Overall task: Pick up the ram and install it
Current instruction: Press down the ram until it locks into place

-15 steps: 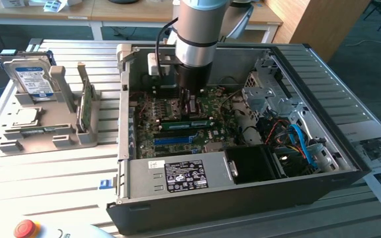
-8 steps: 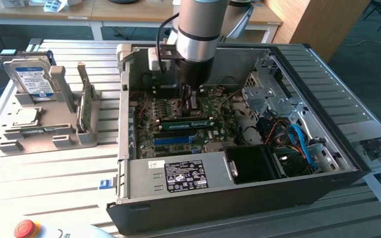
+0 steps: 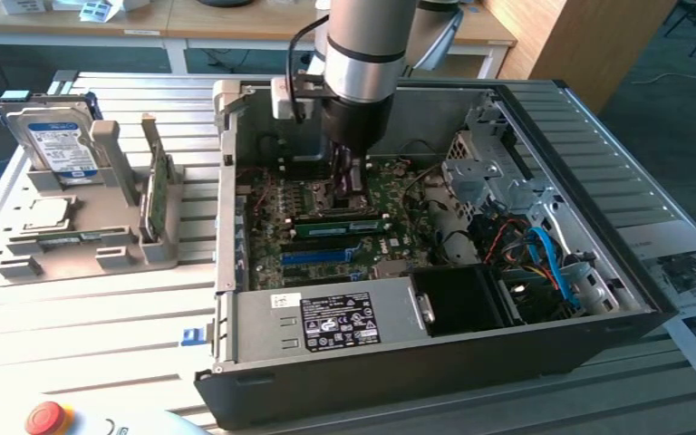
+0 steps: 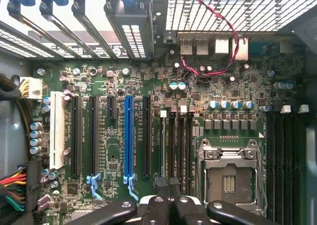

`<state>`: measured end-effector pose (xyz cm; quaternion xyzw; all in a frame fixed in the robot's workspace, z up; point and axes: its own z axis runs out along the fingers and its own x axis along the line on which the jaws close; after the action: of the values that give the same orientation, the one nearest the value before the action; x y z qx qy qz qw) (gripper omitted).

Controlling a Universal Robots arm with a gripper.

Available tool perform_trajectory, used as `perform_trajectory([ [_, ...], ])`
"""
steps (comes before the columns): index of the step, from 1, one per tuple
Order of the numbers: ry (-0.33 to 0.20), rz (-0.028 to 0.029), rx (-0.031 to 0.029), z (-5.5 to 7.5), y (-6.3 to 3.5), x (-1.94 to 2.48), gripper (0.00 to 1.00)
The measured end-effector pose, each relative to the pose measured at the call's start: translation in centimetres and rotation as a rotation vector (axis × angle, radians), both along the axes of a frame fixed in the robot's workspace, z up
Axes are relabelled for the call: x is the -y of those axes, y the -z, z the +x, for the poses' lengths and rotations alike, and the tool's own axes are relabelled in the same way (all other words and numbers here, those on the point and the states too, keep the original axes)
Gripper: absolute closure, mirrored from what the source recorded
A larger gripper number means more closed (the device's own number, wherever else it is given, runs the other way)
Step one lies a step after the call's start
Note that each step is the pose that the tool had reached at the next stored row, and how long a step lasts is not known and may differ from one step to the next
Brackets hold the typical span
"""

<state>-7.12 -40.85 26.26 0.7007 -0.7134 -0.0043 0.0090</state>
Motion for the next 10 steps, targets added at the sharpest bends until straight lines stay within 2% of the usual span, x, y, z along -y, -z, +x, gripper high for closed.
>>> perform_trajectory([
  [10,0.000,-0.0004,-0.0026,0.1,-1.47,0.00,0.90],
])
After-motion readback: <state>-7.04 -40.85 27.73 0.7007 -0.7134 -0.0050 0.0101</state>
